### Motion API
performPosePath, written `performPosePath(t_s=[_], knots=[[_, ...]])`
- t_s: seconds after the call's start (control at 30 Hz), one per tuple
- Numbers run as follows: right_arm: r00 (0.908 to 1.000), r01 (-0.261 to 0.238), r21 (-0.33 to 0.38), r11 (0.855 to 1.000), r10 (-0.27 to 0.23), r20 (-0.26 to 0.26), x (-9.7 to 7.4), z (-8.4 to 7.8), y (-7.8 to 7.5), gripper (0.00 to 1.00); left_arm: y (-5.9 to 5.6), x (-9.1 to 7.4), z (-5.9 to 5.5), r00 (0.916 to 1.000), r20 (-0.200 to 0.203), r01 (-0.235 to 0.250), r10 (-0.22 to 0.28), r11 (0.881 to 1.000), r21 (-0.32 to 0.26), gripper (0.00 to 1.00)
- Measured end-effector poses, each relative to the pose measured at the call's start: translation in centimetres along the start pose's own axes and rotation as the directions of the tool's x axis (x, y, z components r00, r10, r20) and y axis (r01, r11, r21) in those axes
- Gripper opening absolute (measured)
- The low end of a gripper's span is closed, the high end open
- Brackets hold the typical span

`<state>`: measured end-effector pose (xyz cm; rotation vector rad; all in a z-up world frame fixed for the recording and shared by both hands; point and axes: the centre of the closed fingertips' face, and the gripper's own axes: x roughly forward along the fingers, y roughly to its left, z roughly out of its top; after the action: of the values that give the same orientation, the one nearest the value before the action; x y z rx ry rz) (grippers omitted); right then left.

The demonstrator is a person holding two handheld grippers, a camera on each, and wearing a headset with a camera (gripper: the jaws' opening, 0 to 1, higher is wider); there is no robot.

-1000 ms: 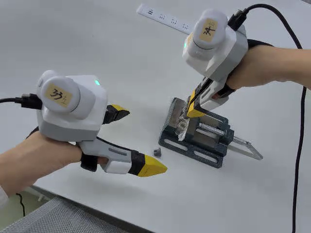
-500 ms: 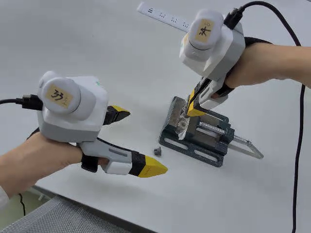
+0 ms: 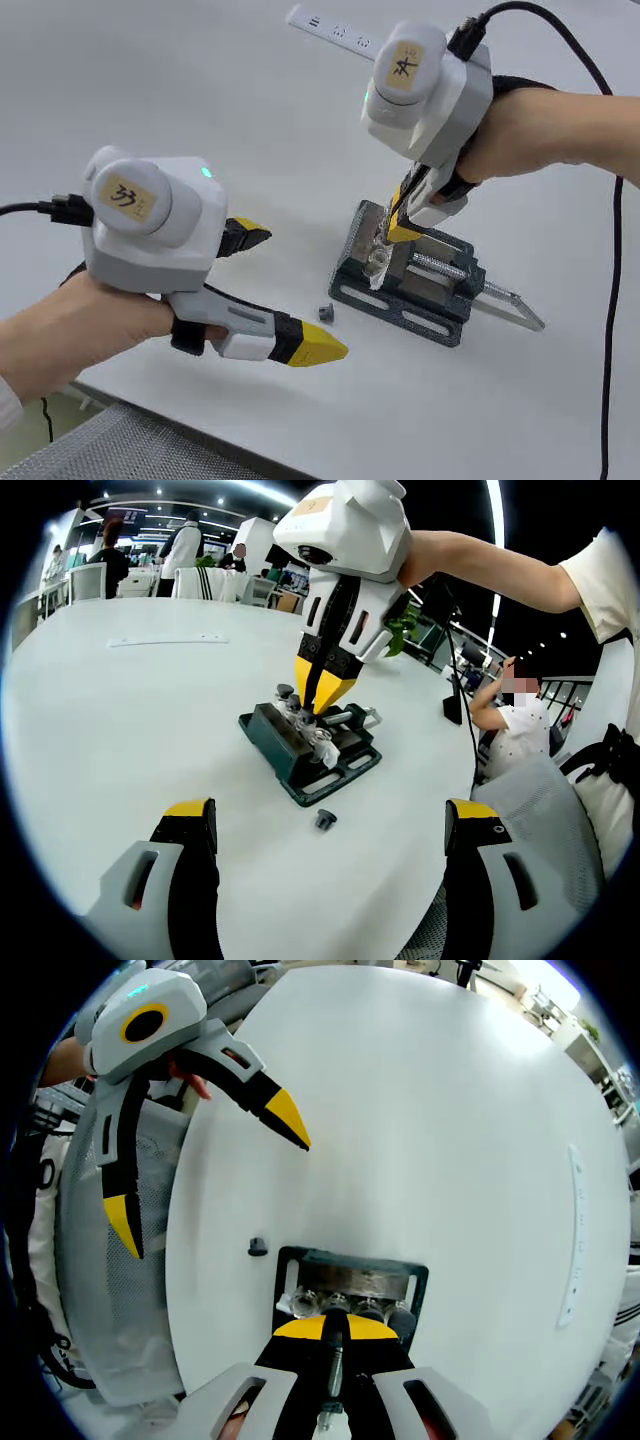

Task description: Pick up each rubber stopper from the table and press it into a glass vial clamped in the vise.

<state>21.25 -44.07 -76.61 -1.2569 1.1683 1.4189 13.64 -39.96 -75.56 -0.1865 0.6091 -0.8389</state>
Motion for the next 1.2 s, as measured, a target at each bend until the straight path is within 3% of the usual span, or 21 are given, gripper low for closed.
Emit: performPosePath(t_s=[0.33, 0.6, 0.67, 0.8, 0.93, 1.2], knots=[[0.9987, 0.001, -0.006, 1.0, -0.001, -0.05, 0.01, 0.01, -0.18, 0.0, -0.08, 0.11, 0.04, 1.0, 0.003, 0.004, -0.004, 1.0, -0.001, 0.94], [0.9996, -0.015, 0.033, 0.999, 0.016, -0.025, 0.19, 0.13, -0.29, 0.0, -0.14, 0.09, -0.08, 1.0, 0.004, 0.003, -0.003, 1.0, -0.008, 0.94], [0.9995, -0.014, 0.009, 1.0, 0.014, -0.027, 0.2, 0.19, -0.14, 0.0, -0.13, 0.06, -0.12, 1.0, 0.002, 0.002, -0.002, 1.0, -0.007, 0.94], [0.9995, -0.025, 0.03, 0.999, 0.025, -0.018, 0.24, 0.1, -0.24, 0.0, -0.02, -0.08, -0.19, 1.0, 0.002, -0.001, 0.001, 1.0, -0.013, 0.94], [0.9997, -0.019, -0.007, 1.0, 0.019, -0.018, 0.28, 0.04, -0.22, 0.01, 0.04, -0.08, -0.14, 1.0, 0.004, -0.005, 0.005, 1.0, -0.014, 0.94], [0.9981, -0.044, 0.034, 0.998, 0.043, 0.043, 0.21, -0.12, -0.35, 0.01, 0.37, -0.01, -0.16, 1.0, 0.008, -0.006, 0.006, 1.0, -0.017, 0.94]])
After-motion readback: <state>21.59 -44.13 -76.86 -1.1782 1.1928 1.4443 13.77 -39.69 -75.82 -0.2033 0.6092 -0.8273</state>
